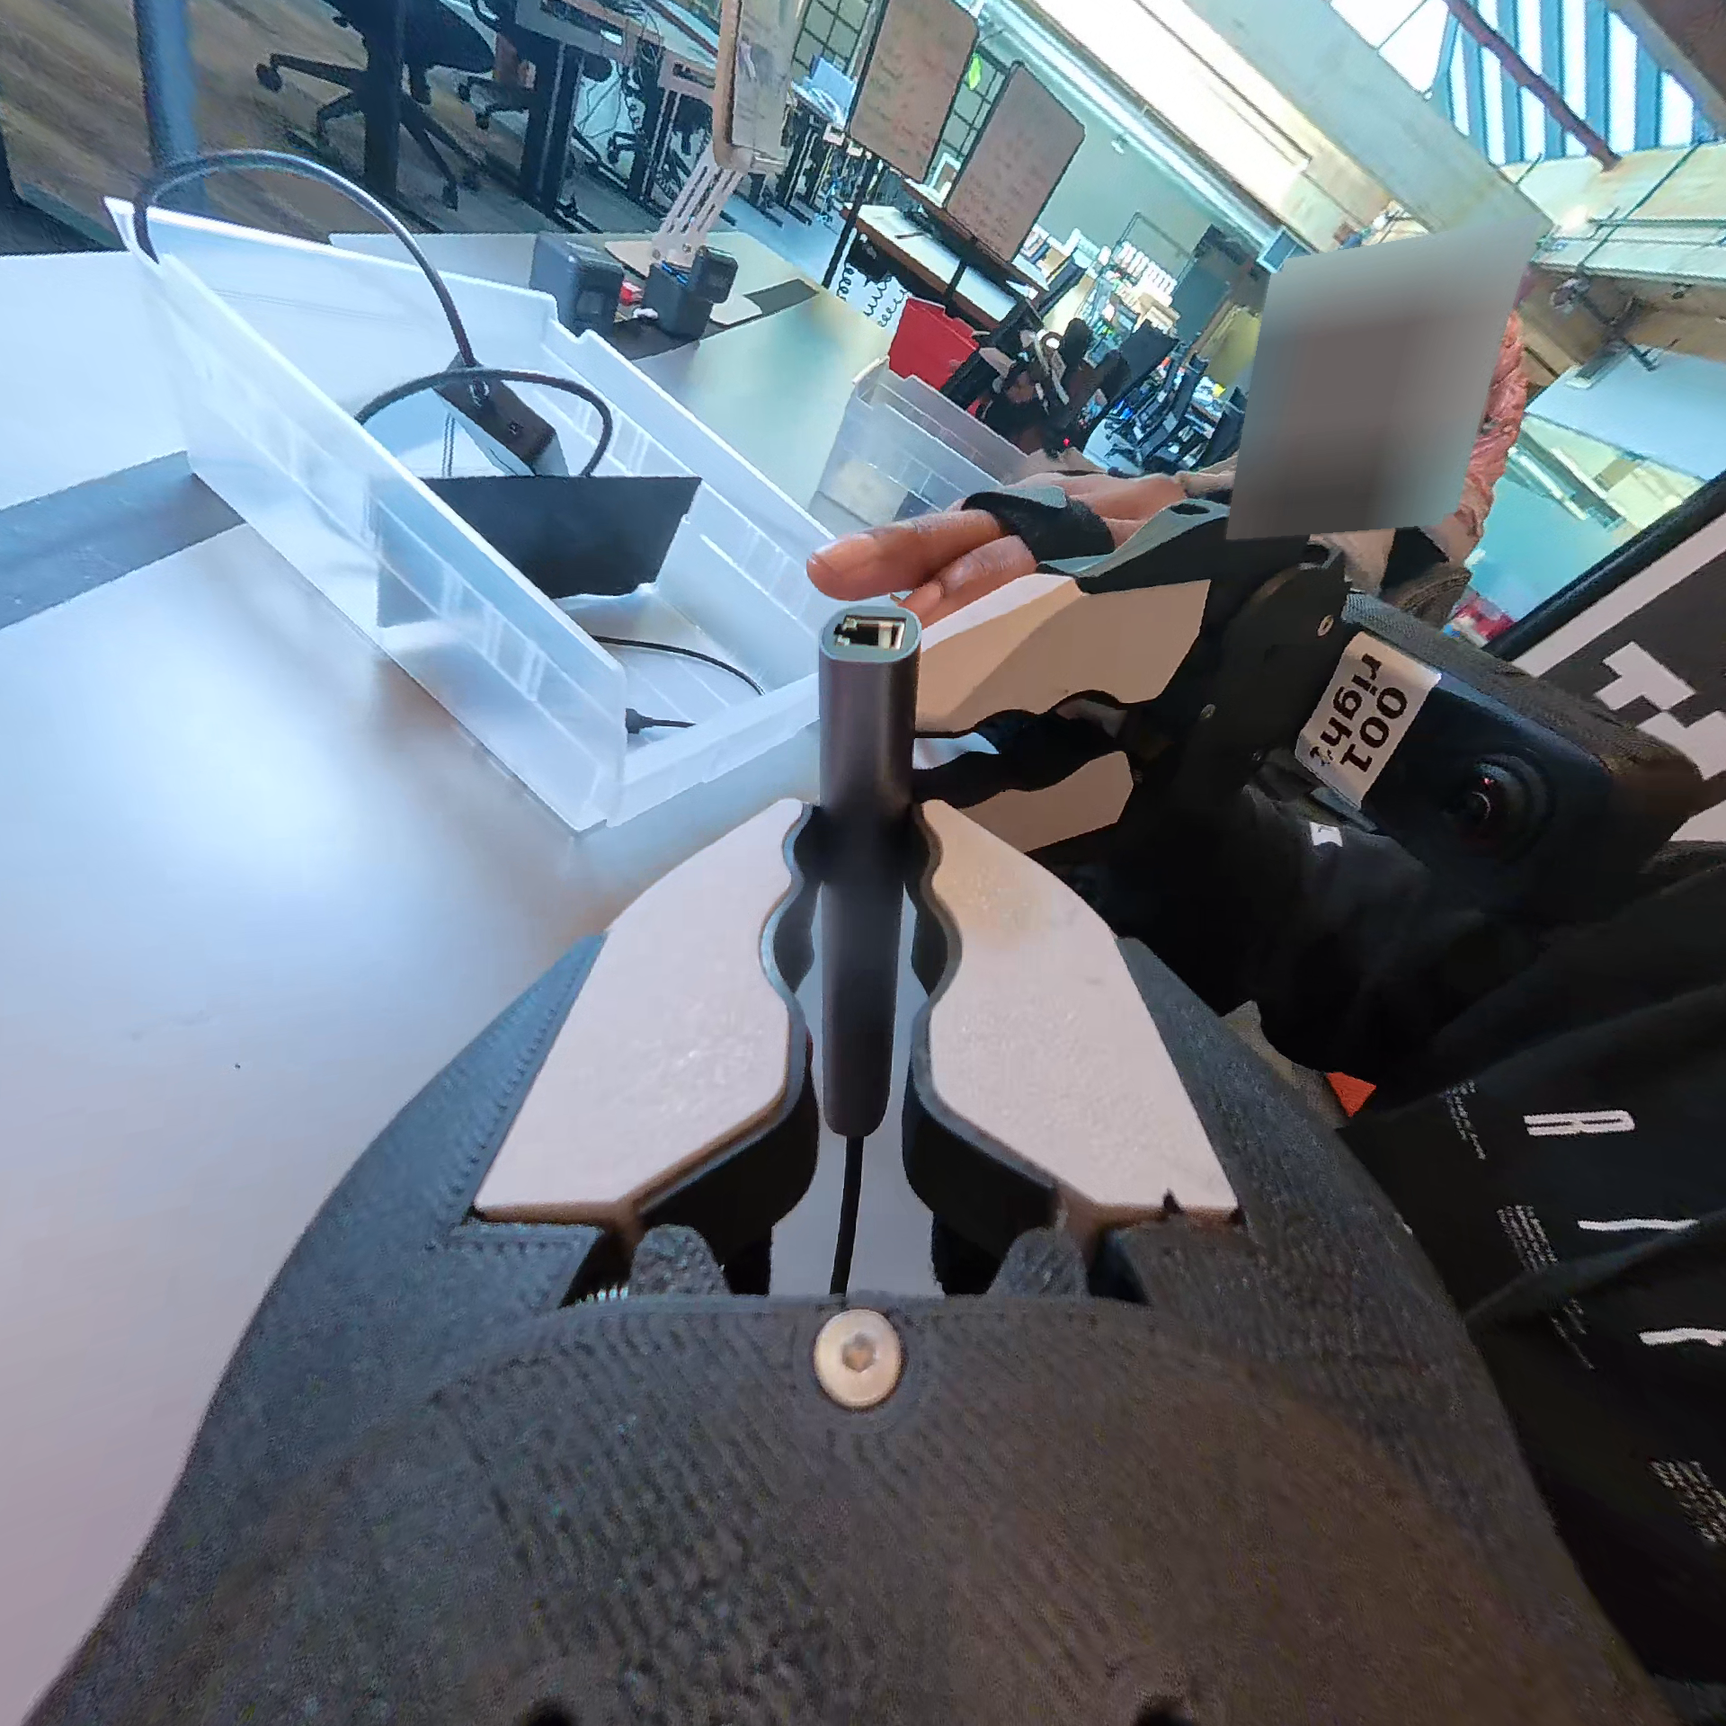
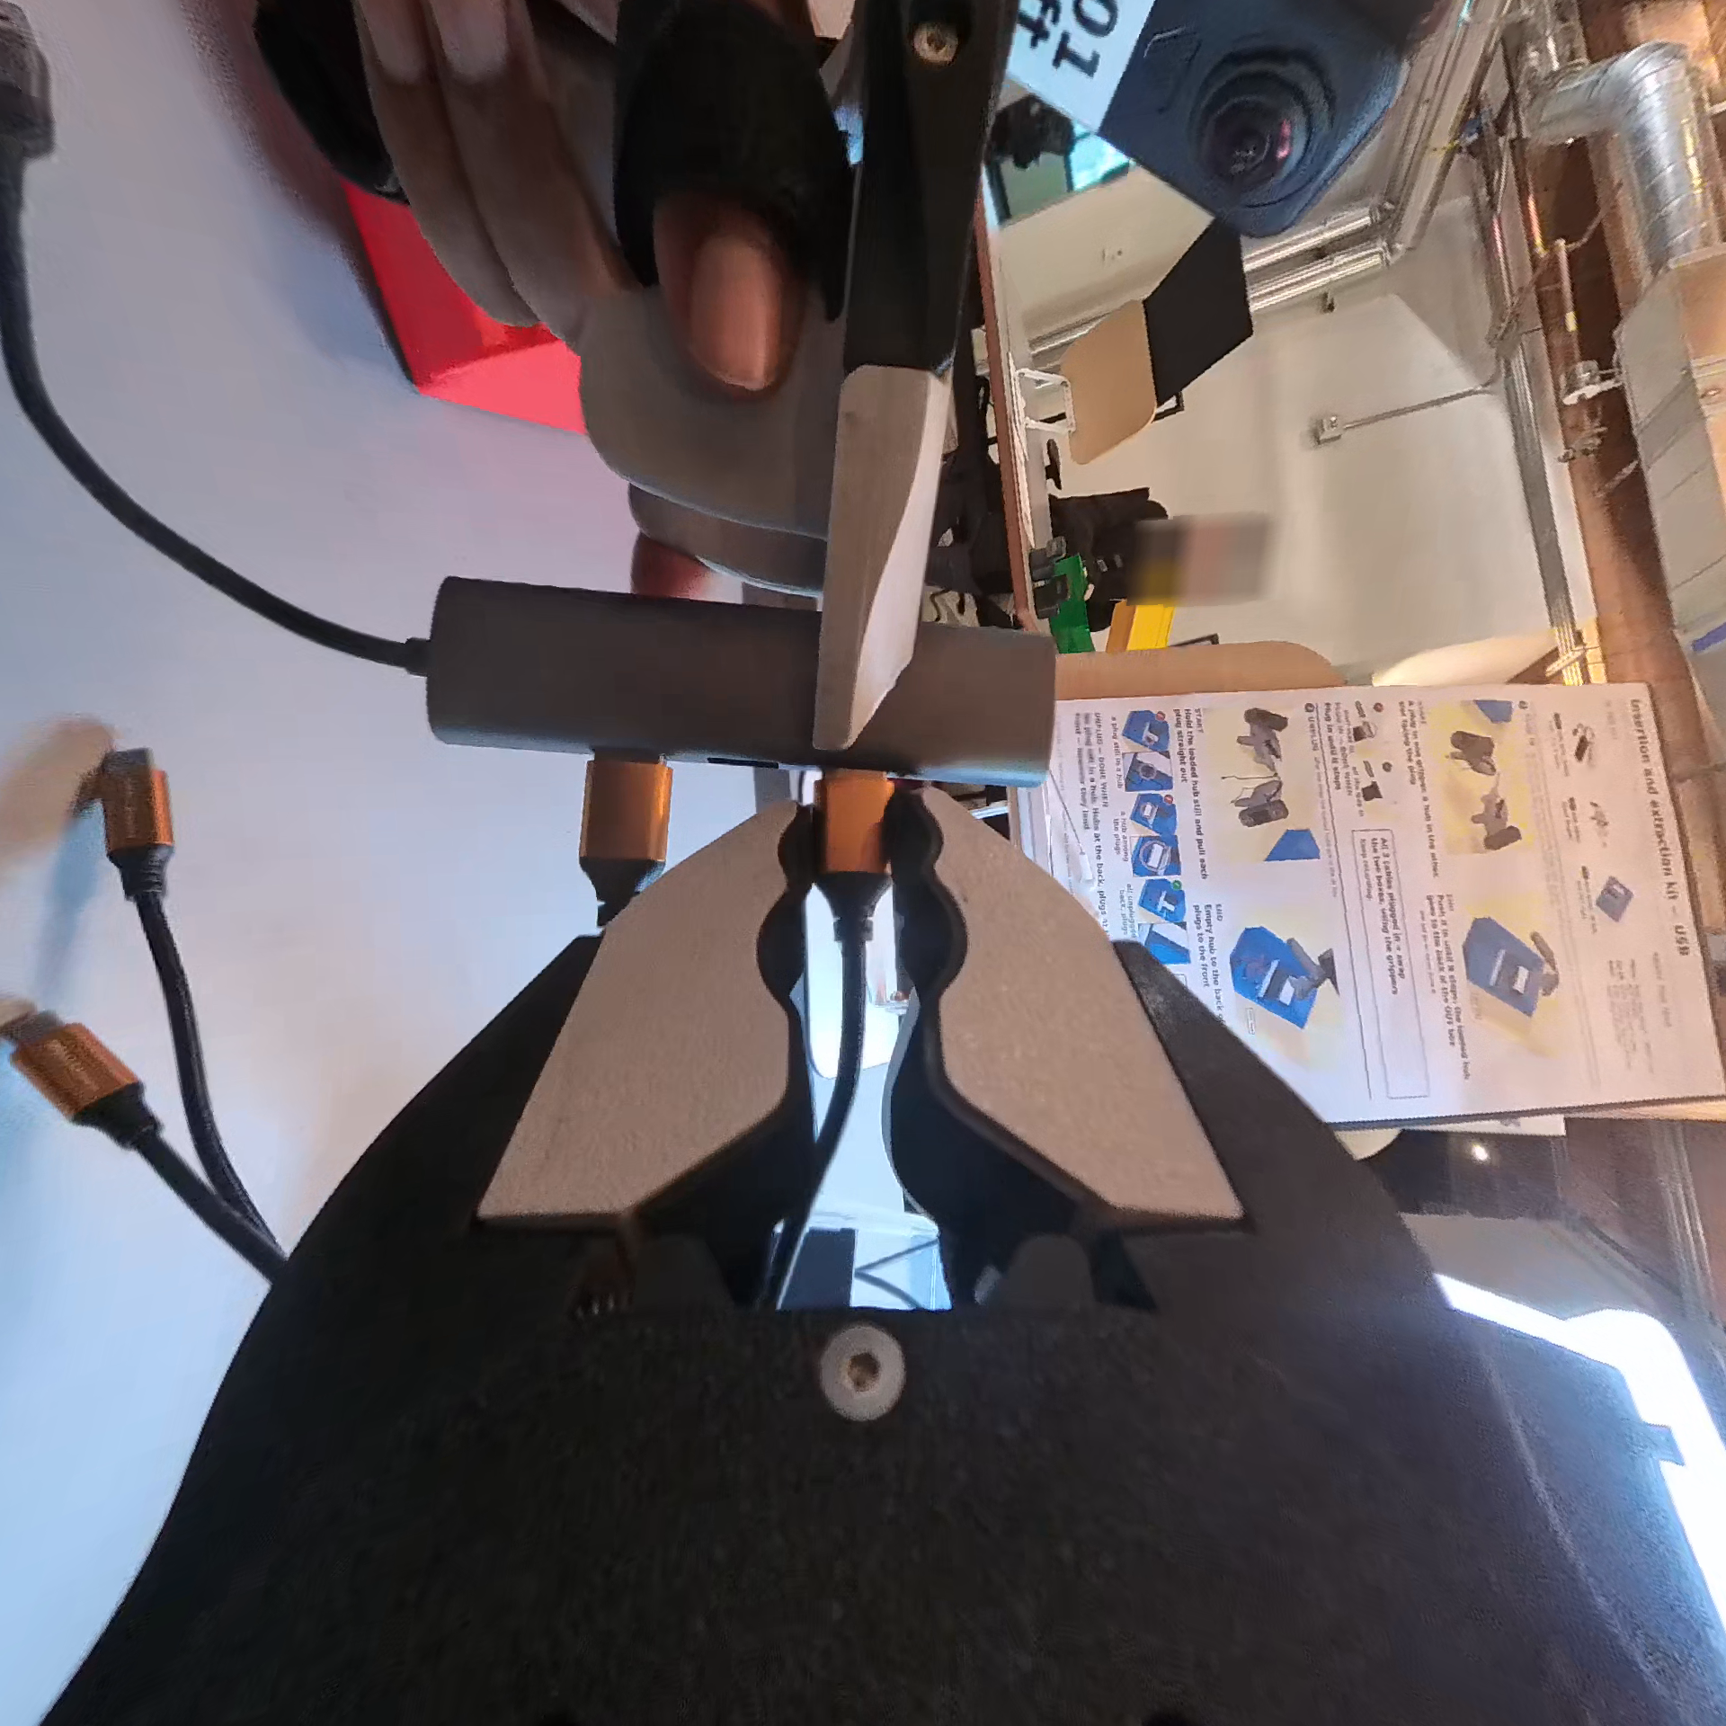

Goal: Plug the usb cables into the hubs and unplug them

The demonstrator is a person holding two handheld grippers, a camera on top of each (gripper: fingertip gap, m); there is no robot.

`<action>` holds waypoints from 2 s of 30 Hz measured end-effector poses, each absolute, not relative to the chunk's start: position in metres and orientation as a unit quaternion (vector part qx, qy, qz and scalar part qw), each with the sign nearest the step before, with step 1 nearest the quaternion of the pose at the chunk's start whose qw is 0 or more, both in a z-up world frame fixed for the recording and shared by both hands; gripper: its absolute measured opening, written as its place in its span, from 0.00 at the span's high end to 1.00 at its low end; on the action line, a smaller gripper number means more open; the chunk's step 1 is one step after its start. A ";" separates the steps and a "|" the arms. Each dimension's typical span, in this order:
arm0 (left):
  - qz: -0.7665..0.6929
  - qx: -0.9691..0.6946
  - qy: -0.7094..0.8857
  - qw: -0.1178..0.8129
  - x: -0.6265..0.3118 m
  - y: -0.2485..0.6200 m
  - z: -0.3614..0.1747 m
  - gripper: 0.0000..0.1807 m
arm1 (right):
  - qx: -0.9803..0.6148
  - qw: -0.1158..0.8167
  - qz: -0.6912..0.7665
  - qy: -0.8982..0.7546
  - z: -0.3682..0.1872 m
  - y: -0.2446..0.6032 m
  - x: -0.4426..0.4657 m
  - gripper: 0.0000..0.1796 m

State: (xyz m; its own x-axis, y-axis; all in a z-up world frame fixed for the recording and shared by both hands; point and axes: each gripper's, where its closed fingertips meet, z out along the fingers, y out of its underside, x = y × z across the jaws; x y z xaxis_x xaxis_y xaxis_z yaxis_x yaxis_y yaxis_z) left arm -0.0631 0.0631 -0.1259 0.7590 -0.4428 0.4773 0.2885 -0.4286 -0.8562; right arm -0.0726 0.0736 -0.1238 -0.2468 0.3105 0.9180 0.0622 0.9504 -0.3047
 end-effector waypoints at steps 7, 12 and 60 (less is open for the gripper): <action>-0.308 -0.777 0.060 0.546 -0.068 0.079 -0.116 0.91 | -0.143 0.615 0.121 -0.766 -0.116 0.091 -0.073 0.91; -0.292 -0.773 0.061 0.560 -0.071 0.081 -0.111 0.91 | -0.158 0.609 0.160 -0.761 -0.115 0.097 -0.071 0.91; -0.021 -0.624 0.322 0.711 -0.058 -0.018 -0.015 0.91 | -0.204 0.502 0.454 -0.707 -0.032 0.074 -0.014 0.96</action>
State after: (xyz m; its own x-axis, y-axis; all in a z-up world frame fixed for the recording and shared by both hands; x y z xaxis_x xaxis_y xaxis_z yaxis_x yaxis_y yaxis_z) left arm -0.0582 -0.0179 -0.0150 0.7912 -0.4320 -0.4330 -0.3731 0.2202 -0.9013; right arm -0.0142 0.0737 -0.0322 -0.4137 0.7444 0.5241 -0.1672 0.5038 -0.8475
